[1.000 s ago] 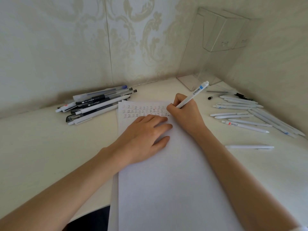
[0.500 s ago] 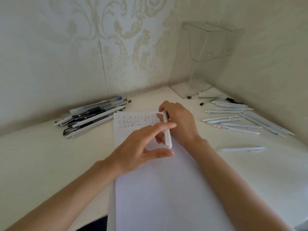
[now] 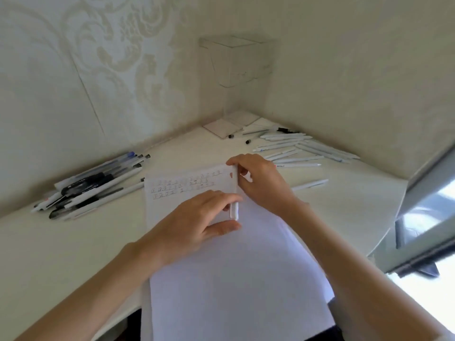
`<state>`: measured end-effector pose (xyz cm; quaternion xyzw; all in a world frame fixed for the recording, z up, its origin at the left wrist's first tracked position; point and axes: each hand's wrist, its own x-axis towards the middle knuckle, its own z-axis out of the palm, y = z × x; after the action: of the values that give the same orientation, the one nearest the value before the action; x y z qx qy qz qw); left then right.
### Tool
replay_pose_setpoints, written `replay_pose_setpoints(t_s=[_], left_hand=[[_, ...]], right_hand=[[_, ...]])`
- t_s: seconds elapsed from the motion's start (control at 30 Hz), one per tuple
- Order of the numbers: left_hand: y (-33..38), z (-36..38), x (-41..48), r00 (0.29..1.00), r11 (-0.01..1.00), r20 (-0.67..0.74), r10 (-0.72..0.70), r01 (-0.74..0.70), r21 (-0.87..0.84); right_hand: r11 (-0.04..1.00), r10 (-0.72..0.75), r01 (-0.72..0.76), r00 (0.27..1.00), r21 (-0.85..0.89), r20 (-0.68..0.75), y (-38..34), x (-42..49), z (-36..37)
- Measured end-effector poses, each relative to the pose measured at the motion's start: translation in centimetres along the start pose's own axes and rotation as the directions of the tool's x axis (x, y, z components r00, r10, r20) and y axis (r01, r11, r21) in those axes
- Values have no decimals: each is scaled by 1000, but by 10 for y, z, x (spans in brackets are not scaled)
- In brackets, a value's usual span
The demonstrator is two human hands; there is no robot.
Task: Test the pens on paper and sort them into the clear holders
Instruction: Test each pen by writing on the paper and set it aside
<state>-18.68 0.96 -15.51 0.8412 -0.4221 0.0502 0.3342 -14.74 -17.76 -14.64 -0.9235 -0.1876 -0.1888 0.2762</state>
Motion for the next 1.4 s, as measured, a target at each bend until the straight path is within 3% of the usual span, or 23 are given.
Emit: replay_pose_setpoints(t_s=[0.17,0.23,0.33,0.4,0.47,0.57,0.7,0.77,0.87,0.93,1.03,1.1,1.2,1.3,1.4], left_hand=[[49,19,27,992,986,104,-78,92,-136],[64,33,38,988,991,150,-22,41,-125],[81,64,55,972,990,193,132,-140,30],[87,87,64,955,968,216,203,-229,103],[90,105,68,944,956,257,207,-251,150],[86,120,68,940,955,296,170,-230,185],[80,124,66,947,955,272,169,-225,193],[81,124,65,951,958,263,161,-214,188],[82,123,65,953,960,249,172,-218,174],[81,122,66,950,957,246,192,-237,169],[78,119,70,951,966,239,196,-229,121],[70,113,75,962,983,236,138,-162,87],[57,102,81,974,990,207,87,-107,91],[44,88,76,978,990,201,47,-72,121],[28,72,62,984,982,178,30,-62,178]], right_hand=[[969,157,-191,966,-157,-206,22,-61,-76],[914,298,-349,923,-208,-243,26,-100,-106],[820,510,-546,833,-169,-215,29,-162,-134],[717,671,-683,731,-143,-125,38,-203,-137],[556,825,-803,564,-214,26,58,-245,-127],[398,916,-862,359,-313,178,92,-302,-93],[241,958,-924,177,-297,226,114,-335,-46],[186,972,-950,140,-251,190,126,-339,-30],[207,978,-970,200,-125,63,135,-330,-32],[260,959,-965,262,-32,-106,129,-312,-52],[454,840,-878,366,151,-401,104,-270,-90],[621,741,-751,468,225,-482,87,-236,-110],[766,629,-623,671,161,-393,71,-178,-118],[880,454,-473,866,-49,-210,71,-123,-101],[943,290,-276,956,-186,50,79,-82,-75]])
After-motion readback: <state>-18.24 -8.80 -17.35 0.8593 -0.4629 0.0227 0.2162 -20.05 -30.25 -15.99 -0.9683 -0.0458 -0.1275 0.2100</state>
